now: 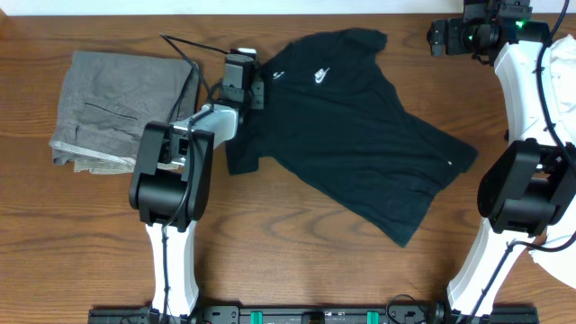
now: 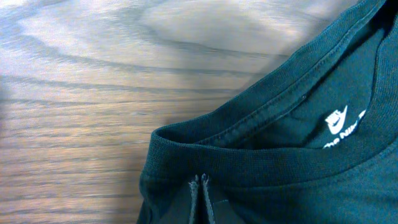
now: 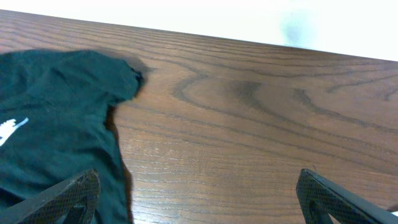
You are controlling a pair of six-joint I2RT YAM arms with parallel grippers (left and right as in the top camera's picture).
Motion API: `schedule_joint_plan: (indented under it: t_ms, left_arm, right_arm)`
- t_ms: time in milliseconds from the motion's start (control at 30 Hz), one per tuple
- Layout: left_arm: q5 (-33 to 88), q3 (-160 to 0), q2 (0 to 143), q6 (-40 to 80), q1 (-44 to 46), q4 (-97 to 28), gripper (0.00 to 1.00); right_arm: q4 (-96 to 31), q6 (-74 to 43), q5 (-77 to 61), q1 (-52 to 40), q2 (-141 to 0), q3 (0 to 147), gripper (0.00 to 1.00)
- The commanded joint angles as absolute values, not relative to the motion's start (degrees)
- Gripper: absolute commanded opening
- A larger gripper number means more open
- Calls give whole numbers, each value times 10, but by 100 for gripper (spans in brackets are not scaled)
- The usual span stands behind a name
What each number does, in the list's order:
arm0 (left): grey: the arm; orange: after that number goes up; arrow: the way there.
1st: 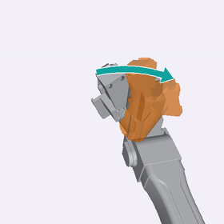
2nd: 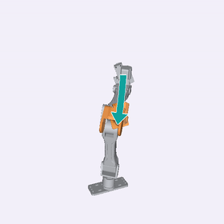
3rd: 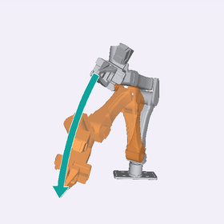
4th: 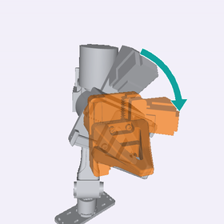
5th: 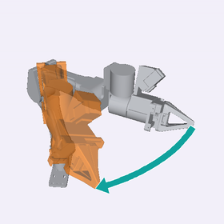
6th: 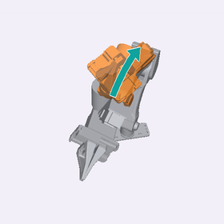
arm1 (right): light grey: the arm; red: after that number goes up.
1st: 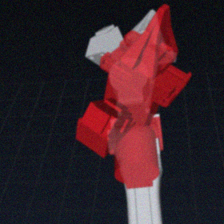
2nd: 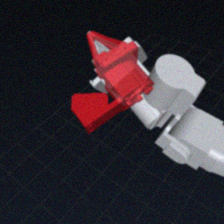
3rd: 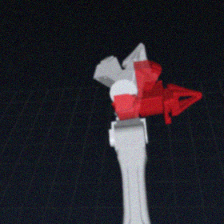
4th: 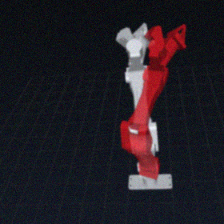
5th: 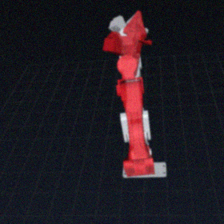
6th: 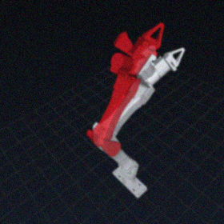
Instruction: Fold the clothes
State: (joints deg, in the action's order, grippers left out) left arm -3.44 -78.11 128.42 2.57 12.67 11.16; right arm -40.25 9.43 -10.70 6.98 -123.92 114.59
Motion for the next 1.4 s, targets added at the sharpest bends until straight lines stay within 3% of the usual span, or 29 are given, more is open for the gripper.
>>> schedule_joint_plan:
  t_ms: [0,433,667,767,900,1000,1367]
  left_arm:
    - [-61,-760,1302,39,113,85,6]
    - [-29,-760,1054,51,143,42,8]
    - [-4,-760,886,92,178,-141,9]
    - [-4,-760,836,114,182,-227,14]
    - [-4,-760,795,120,181,-321,17]
    - [-5,-760,790,119,181,-362,26]
    - [-5,-760,837,119,181,-399,35]
  right_arm:
    - [-403,88,-109,69,-1245,1143,99]
    - [-403,88,-109,69,-1245,1143,99]
    - [-403,88,-109,69,-1245,1143,99]
    - [-404,87,-156,69,-1245,1143,99]
    - [-504,95,-228,68,-1244,1143,99]
    - [-590,95,-183,69,-1244,1143,99]
    - [-910,193,-105,67,-1243,1136,99]
